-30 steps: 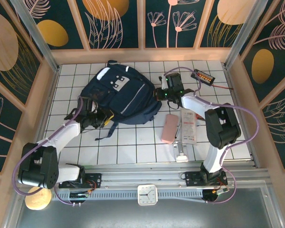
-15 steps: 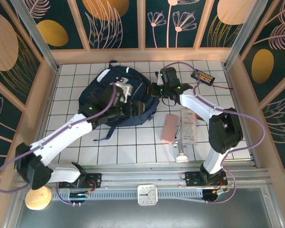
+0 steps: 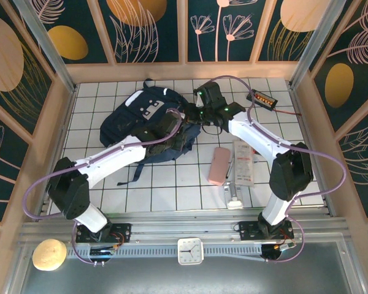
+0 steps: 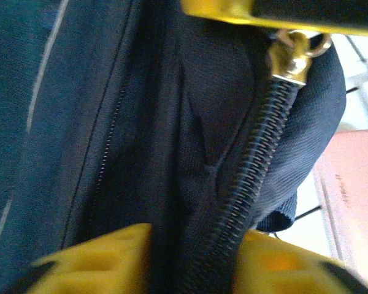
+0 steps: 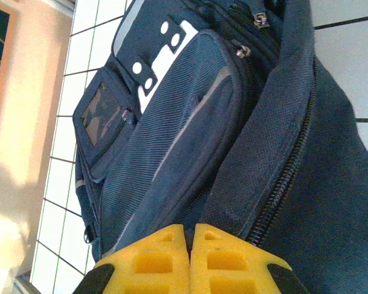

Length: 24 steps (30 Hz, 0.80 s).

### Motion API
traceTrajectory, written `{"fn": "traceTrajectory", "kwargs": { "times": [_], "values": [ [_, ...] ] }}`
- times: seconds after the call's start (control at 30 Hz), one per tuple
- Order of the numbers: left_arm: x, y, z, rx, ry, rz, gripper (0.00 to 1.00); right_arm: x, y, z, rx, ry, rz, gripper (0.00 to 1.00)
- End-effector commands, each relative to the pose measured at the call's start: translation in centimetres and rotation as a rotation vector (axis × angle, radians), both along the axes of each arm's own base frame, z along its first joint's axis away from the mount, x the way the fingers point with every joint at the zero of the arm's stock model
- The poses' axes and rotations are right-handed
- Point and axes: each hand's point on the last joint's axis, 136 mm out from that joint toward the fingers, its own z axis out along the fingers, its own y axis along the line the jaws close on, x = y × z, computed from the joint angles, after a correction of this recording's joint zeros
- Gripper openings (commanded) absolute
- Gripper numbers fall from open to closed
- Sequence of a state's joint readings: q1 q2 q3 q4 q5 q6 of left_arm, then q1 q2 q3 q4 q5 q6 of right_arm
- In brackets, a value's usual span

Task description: Pack the student bag

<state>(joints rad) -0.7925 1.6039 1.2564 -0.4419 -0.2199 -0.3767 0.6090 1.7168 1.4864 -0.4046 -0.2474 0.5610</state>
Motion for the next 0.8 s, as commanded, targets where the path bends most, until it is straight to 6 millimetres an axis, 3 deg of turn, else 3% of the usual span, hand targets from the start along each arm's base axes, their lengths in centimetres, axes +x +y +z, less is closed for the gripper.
{"fn": "traceTrajectory", "kwargs": {
  "times": [0.0, 0.1, 0.33, 0.43, 0.5, 0.57, 0.77],
  "values": [
    [1.4, 0.4, 1.2, 0.083, -0.065, 0.009, 0.00, -1.5, 1.1, 5.4, 0.095, -0.072, 0.017, 0.00],
    [0.0, 0.4, 1.9, 0.067, -0.062, -0.054, 0.00, -0.4, 0.1, 4.5, 0.063, -0.080, -0.012, 0.00],
    [-4.2, 3.2, 7.3, -0.050, -0.171, -0.125, 0.00, 5.6, -3.4, 2.7, 0.140, -0.097, -0.109, 0.00],
    [-4.9, 4.5, 7.1, -0.011, -0.140, -0.099, 0.00, 7.2, -4.5, 3.2, 0.215, -0.111, -0.149, 0.00],
    [-5.0, 5.2, 6.5, 0.021, -0.116, -0.074, 0.00, 7.3, -4.8, 3.7, 0.231, -0.130, -0.157, 0.00],
    [-5.1, 5.4, 7.2, 0.005, -0.125, -0.061, 0.00, 7.2, -5.2, 3.6, 0.222, -0.138, -0.172, 0.00],
    [-6.3, 4.7, 14.6, -0.144, -0.260, -0.149, 0.00, 9.0, -6.3, -0.6, 0.216, -0.085, -0.211, 0.00]
  ]
}}
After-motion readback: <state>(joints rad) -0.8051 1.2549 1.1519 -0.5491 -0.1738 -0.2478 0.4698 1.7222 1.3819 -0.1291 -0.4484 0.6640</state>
